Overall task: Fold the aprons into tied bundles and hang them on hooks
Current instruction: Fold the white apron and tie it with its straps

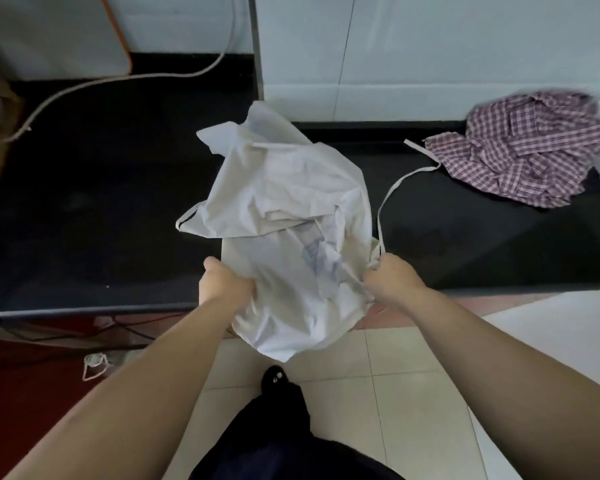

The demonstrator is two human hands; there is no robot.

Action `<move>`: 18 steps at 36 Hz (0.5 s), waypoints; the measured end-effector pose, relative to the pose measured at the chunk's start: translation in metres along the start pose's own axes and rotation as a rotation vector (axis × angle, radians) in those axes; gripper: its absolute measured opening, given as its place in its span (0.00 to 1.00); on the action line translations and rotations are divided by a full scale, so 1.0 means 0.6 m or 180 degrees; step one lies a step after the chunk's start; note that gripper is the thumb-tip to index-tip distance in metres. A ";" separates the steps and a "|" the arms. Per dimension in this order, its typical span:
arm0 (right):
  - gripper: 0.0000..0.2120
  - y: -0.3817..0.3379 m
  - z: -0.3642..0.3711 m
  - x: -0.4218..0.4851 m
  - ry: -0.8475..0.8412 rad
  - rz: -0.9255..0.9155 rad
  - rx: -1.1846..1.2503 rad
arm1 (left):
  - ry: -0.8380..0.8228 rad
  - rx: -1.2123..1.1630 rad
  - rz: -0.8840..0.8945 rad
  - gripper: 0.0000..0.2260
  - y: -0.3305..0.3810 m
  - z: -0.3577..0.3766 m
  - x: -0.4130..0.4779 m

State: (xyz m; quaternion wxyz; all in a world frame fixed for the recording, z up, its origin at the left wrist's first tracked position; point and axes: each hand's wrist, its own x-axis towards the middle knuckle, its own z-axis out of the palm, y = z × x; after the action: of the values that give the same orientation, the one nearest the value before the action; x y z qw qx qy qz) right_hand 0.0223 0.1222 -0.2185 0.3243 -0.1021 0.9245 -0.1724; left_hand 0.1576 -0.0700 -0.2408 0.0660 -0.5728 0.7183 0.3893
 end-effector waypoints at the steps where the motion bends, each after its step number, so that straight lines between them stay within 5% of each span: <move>1: 0.07 0.006 0.003 -0.007 -0.0163 -0.0013 -0.0299 | -0.0048 -0.0025 0.0089 0.14 0.001 -0.004 -0.002; 3: 0.16 0.025 0.014 -0.034 -0.0398 0.0089 -0.0660 | -0.0103 -0.0308 0.0320 0.07 -0.002 -0.011 -0.020; 6: 0.47 0.049 0.016 -0.082 -0.0571 0.0712 -0.0737 | -0.0268 -0.0848 0.0648 0.06 -0.003 -0.030 -0.067; 9: 0.63 0.046 0.002 -0.129 -0.0137 0.0561 -0.0967 | -0.0621 -0.1014 0.1123 0.09 -0.007 -0.050 -0.119; 14: 0.48 -0.011 -0.032 -0.179 0.0948 -0.1067 -0.0640 | -0.1093 -0.0763 0.1598 0.22 -0.033 -0.091 -0.185; 18: 0.36 -0.058 -0.041 -0.213 0.0741 -0.1987 -0.0674 | -0.0970 -0.0185 0.1851 0.26 -0.057 -0.132 -0.210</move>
State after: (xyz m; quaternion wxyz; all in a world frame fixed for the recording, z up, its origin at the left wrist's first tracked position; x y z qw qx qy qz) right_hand 0.1075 0.1350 -0.1149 0.1360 -0.3926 0.8922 -0.1769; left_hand 0.2578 -0.0243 -0.1346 0.0424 -0.2806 0.8222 0.4934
